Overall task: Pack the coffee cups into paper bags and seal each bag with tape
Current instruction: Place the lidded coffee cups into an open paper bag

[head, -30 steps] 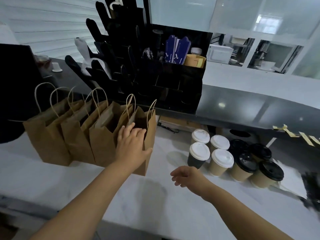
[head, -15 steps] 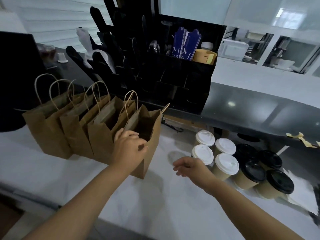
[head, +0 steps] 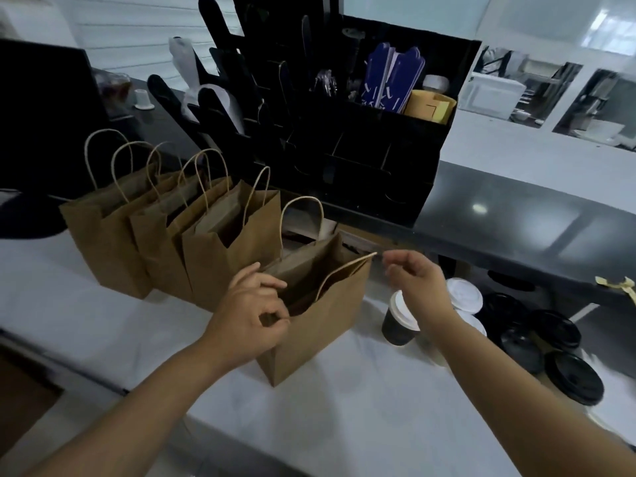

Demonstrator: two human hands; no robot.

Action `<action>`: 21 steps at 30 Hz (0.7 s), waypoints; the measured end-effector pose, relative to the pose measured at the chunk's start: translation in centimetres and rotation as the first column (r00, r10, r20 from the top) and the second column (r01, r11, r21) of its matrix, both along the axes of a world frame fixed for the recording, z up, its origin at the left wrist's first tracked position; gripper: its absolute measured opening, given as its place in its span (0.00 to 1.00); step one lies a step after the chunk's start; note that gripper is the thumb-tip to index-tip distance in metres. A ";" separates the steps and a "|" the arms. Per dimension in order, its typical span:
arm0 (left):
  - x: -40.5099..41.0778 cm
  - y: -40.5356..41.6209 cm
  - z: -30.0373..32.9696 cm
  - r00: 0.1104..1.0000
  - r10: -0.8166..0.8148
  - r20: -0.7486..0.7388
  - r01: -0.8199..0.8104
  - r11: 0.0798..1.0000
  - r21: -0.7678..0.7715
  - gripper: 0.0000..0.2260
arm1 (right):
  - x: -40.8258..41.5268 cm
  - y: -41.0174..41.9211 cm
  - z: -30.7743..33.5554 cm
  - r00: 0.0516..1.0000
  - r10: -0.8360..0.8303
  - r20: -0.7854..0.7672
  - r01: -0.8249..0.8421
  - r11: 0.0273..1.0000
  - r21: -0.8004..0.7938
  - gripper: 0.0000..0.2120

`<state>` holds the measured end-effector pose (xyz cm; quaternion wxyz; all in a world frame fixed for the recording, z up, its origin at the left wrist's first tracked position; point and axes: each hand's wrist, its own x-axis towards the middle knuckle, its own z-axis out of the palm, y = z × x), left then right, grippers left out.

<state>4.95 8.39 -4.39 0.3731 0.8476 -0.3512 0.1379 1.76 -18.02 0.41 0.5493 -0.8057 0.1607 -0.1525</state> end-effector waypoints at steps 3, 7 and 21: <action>-0.3 0.3 0.2 0.998 -0.054 -0.027 0.053 0.998 -0.033 0.08 | 1.0 0.0 0.5 1.000 0.019 -0.008 -0.019 1.000 0.008 0.10; -0.6 0.6 0.3 0.994 -0.105 -0.025 0.104 0.994 -0.042 0.09 | 2.2 0.5 0.8 0.986 0.101 -0.134 -0.109 0.993 -0.052 0.12; 0.8 1.1 0.5 0.994 -0.071 -0.087 0.059 0.990 -0.128 0.09 | 2.9 1.4 0.7 0.850 0.232 -0.473 -0.300 0.951 -0.072 0.28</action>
